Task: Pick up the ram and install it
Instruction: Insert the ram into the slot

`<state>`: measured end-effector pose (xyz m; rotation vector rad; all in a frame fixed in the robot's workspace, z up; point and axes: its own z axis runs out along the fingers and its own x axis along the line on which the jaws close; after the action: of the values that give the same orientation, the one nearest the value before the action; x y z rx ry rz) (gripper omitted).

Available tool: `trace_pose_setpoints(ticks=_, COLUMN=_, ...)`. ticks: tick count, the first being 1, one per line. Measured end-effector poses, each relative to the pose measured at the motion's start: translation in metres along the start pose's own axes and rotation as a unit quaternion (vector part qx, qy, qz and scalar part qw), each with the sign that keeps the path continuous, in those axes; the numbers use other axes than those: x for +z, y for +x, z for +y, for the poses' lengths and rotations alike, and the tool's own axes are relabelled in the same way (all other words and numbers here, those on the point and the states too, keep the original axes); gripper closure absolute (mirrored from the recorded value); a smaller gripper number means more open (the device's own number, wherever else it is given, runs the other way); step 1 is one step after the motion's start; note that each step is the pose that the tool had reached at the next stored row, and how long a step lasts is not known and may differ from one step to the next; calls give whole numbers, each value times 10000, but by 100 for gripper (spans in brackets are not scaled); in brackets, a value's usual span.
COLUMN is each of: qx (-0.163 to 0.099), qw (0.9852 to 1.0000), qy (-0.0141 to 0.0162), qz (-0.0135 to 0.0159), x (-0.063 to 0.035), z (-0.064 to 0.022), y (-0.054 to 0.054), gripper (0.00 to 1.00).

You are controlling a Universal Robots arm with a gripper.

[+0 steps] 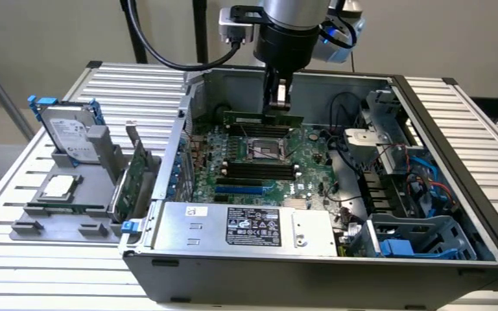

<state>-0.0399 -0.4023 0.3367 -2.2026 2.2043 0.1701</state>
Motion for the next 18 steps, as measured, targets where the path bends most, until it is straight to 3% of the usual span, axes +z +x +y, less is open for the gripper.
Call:
trace_pose_setpoints(ticks=7, qx=0, qw=10000, qy=0, qz=-1, x=7, z=-1, y=0, gripper=100)
trace_pose_setpoints(ticks=18, qx=36, qw=10000, qy=5, qz=-1, x=206, z=-13, y=19, gripper=100)
